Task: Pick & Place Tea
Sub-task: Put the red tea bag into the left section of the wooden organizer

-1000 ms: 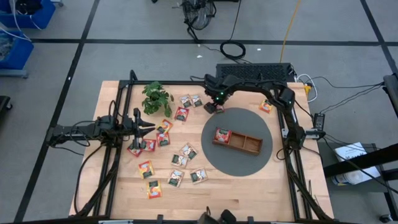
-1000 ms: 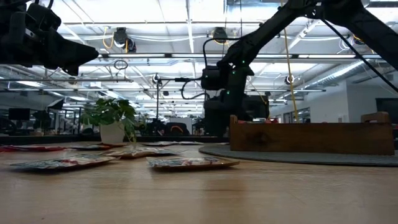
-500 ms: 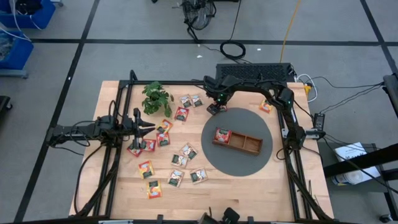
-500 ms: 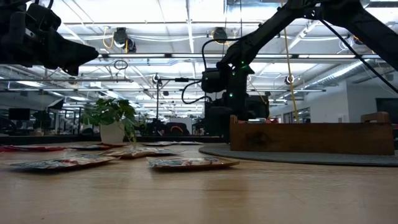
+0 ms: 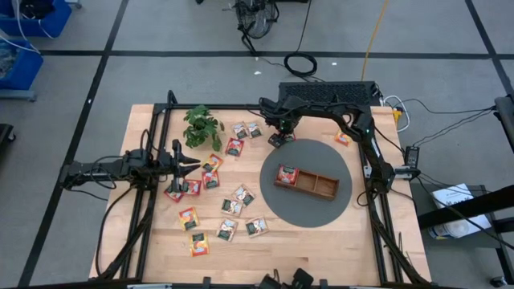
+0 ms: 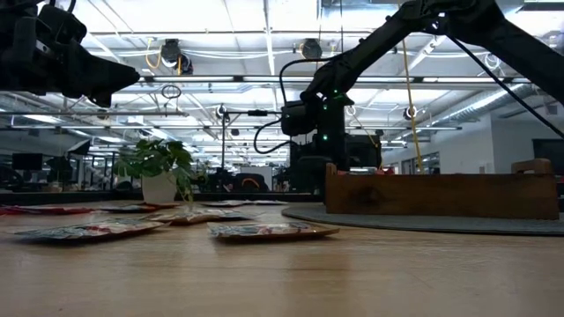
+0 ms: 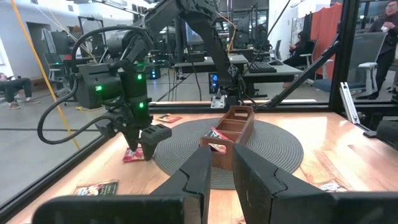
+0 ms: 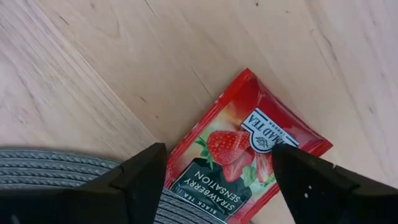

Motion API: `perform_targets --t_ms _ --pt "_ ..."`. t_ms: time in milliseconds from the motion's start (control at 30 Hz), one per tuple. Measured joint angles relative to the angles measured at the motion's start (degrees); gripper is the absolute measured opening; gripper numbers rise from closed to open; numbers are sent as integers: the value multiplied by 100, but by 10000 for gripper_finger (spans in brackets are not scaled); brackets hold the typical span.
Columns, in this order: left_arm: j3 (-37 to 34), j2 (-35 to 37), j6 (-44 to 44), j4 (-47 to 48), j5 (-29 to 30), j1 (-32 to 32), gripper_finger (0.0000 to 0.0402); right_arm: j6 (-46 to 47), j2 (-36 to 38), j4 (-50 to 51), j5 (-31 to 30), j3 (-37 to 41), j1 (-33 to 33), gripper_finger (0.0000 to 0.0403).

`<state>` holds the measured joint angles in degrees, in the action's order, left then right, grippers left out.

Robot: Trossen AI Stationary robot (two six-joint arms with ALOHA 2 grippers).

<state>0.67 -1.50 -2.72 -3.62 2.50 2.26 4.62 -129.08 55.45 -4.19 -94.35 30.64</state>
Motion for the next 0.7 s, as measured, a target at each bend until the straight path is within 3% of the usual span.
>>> perform_targets --t_ms 700 --pt "0 1 0 -2 1 1 72 -313 48 -18 101 11 19 62"
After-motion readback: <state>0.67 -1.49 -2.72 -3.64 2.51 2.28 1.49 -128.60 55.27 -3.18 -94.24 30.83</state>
